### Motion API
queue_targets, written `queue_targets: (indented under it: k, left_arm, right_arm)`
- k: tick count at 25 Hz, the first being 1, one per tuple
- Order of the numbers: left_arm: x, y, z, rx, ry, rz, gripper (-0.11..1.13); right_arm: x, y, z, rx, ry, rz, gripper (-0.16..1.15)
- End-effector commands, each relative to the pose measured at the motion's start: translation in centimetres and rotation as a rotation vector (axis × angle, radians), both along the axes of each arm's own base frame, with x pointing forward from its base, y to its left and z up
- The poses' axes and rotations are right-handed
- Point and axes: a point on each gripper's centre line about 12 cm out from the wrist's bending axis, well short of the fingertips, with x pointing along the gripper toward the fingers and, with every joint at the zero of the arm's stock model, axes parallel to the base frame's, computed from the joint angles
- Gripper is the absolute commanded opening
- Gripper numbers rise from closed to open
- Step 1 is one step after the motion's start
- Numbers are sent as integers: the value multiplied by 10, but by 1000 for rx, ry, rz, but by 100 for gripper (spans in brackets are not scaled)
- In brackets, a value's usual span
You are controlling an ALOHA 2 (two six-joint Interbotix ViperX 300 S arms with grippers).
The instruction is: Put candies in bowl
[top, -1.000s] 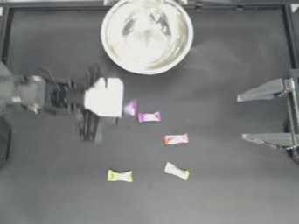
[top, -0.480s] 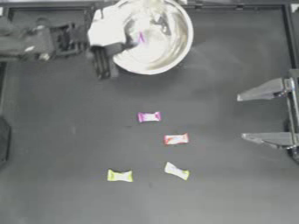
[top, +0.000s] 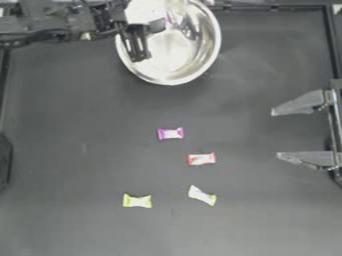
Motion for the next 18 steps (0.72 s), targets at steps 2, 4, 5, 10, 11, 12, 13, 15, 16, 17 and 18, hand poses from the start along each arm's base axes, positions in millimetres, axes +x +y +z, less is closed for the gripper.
queue_targets:
  k: [2,4,5,10,11,12,13,15,16,17,18]
  left_arm:
    - [10,16,16,34,-43,11,22]
    - [11,17,11,30,-37,11,24]
    - [11,17,11,29,-36,11,26]
    - [12,17,9,23,-34,14,69]
    - [11,18,10,22,-37,18,83]
    - [12,17,10,22,-39,17,97]
    - [12,17,12,22,-43,19,106]
    - [11,16,16,19,-56,23,106]
    - [11,15,19,19,-64,23,102]
    - [11,13,23,22,-71,21,97]
    - [10,10,28,26,-79,16,94]
  right_arm:
    - [2,0,3,3,-6,-1,100]
    - [2,0,3,4,-6,-1,100]
    - [2,0,3,4,-6,-1,100]
    - [2,0,3,6,-6,-2,100]
    - [2,0,3,6,-6,-2,100]
    - [2,0,3,4,-6,-1,100]
    - [2,0,3,6,-6,-2,100]
    - [2,0,3,4,-6,-1,100]
    - [2,0,2,4,-5,-1,100]
    - [2,-1,3,6,-6,-5,100]
    - [2,-1,3,6,-6,-6,100]
